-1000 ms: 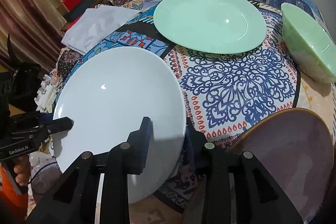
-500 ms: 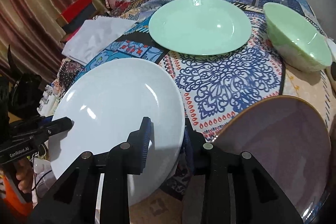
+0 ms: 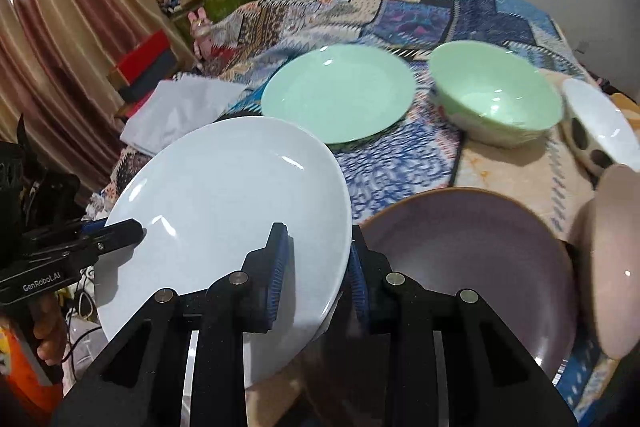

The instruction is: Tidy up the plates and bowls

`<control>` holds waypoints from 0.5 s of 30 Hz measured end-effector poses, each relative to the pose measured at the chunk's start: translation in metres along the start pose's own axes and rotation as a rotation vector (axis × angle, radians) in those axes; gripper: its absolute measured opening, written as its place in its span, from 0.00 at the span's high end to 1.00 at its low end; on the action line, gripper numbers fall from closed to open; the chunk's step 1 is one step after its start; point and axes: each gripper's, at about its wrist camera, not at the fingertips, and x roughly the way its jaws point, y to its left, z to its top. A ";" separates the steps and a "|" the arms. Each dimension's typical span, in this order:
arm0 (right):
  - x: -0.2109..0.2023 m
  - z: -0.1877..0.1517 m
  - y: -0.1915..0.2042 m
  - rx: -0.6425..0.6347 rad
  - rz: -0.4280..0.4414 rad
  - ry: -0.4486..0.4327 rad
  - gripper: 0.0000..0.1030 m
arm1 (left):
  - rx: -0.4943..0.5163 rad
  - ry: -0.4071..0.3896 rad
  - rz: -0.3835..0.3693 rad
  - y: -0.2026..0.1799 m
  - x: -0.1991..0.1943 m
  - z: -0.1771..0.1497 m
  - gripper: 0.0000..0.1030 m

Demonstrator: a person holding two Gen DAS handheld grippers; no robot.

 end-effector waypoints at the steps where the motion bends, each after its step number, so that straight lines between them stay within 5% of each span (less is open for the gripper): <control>1: -0.005 0.000 -0.003 0.003 -0.005 -0.009 0.74 | 0.007 -0.004 -0.004 -0.005 -0.001 0.001 0.73; 15: -0.056 -0.021 -0.050 0.083 -0.054 -0.089 0.74 | 0.109 -0.009 -0.062 -0.074 0.003 0.012 0.72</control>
